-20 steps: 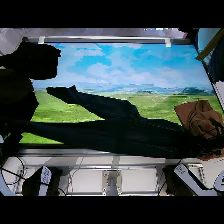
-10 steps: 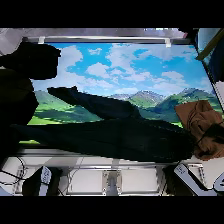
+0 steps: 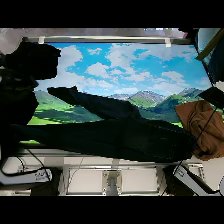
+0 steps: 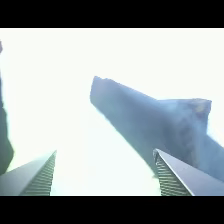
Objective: Fold the clothes and pants, and hang the long-sleeved shirts on hangers.
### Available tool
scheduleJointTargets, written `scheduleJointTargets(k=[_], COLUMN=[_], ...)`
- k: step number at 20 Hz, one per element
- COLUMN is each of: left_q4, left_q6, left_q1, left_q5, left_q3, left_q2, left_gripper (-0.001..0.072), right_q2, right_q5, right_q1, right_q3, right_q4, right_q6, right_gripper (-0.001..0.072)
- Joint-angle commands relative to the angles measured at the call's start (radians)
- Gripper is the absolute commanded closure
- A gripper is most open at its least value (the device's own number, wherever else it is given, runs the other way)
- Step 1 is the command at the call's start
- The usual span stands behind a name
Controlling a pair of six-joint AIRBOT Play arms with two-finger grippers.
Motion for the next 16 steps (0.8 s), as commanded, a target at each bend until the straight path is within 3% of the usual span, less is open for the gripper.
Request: scheduleJointTargets(k=[1, 5, 6, 10, 14, 16], left_q4=[-0.025, -0.010, -0.006, 0.014, 0.008, -0.003], left_q6=[-0.171, -0.213, -0.256, -0.290, -0.422, -0.441], left_q1=[-0.084, -0.088, -0.087, -0.085, -0.077, -0.078], left_q5=[-0.080, -0.216, -0.215, -0.230, -0.204, -0.204], left_q3=[0.267, 0.409, 0.410, 0.410, 0.410, 0.410], left_q2=[-0.290, -0.438, -0.451, -0.472, -0.480, -0.488], left_gripper=[0.0000, 0.0000, 0.0001, 0.0001, 0.0003, 0.0006], right_q2=[-0.023, -0.023, -0.023, -0.023, -0.023, -0.023], right_q5=[-0.029, -0.029, -0.029, -0.029, -0.032, -0.033], right_q1=[0.093, 0.099, 0.099, 0.099, 0.099, 0.099], right_q3=[0.007, 0.007, 0.007, 0.007, 0.007, 0.007], right_q4=[-0.007, -0.018, -0.024, -0.026, -0.028, -0.028], right_q6=[0.005, 0.005, 0.005, 0.005, 0.005, 0.005], right_gripper=[0.0190, 0.0190, 0.0190, 0.0190, 0.0191, 0.0190])
